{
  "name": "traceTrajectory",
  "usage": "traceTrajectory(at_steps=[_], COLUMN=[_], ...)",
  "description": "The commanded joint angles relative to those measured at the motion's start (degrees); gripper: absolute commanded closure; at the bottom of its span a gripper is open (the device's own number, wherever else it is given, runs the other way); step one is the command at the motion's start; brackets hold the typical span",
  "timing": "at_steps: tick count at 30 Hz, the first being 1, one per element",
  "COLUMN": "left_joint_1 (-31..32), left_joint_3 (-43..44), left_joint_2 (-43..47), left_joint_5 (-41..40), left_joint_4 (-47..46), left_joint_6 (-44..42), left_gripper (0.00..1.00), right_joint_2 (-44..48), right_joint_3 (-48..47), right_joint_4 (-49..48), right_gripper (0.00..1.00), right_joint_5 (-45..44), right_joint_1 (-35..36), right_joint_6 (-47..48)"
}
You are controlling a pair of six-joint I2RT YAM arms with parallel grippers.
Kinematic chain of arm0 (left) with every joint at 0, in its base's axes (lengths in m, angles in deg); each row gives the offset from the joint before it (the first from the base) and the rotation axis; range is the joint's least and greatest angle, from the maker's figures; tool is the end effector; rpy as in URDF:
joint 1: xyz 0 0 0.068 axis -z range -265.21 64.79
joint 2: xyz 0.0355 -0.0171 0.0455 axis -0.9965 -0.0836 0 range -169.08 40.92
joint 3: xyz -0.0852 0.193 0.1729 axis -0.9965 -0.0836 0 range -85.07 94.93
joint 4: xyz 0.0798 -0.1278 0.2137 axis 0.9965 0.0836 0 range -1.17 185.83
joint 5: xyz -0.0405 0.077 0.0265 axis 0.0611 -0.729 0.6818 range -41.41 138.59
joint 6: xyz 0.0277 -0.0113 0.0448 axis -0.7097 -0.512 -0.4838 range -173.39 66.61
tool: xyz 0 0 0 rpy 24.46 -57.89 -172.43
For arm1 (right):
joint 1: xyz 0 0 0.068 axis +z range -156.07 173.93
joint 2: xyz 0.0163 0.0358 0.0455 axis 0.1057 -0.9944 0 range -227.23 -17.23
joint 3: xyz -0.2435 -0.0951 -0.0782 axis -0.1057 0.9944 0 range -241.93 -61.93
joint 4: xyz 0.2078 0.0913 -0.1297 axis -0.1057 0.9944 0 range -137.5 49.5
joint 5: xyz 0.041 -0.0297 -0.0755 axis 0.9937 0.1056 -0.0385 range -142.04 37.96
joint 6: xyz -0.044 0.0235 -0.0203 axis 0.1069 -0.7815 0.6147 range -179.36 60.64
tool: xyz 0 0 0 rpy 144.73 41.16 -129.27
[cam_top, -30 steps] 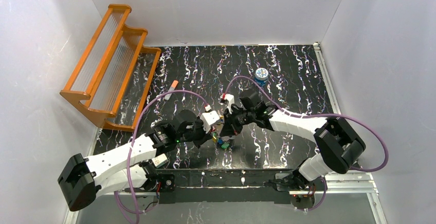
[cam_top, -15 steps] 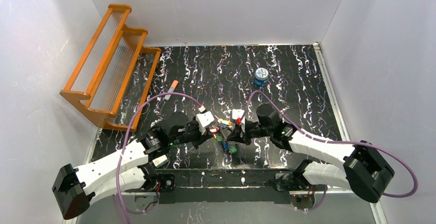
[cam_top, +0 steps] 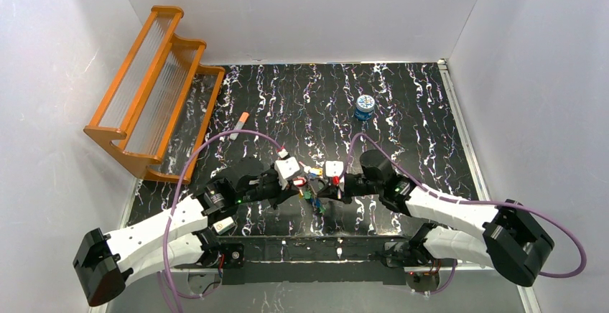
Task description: Put the keys on the keyring
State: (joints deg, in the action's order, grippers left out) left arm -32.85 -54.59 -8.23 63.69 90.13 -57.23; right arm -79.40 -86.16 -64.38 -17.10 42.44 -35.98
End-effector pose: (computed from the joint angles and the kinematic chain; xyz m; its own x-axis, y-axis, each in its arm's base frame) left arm 0.1152 -0.1644 0.2546 -0.1469 0.2962 -0.9437 0.9259 0.3769 -0.0258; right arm 0.1325 0.1806 0.2066 0.1654 -0.3038 -0.9383 -0.9831 0.0243 -0.1812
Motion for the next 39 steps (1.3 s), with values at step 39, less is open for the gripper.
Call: traceTrajectory(at_steps=[39], left_joint_1=[0.7], left_joint_3=[0.2], left_joint_2=[-12.1], left_joint_5=[-1.5], left_joint_4=[-8.1], left_joint_6=[10.9], left_gripper=[1.0], right_joint_2=[-6.9], right_joint_3=[-8.2], right_joint_4=[0.9], right_gripper=[0.99], right_joint_5=[-8.0], right_joint_1=[4.3], right_joint_6=[-8.9])
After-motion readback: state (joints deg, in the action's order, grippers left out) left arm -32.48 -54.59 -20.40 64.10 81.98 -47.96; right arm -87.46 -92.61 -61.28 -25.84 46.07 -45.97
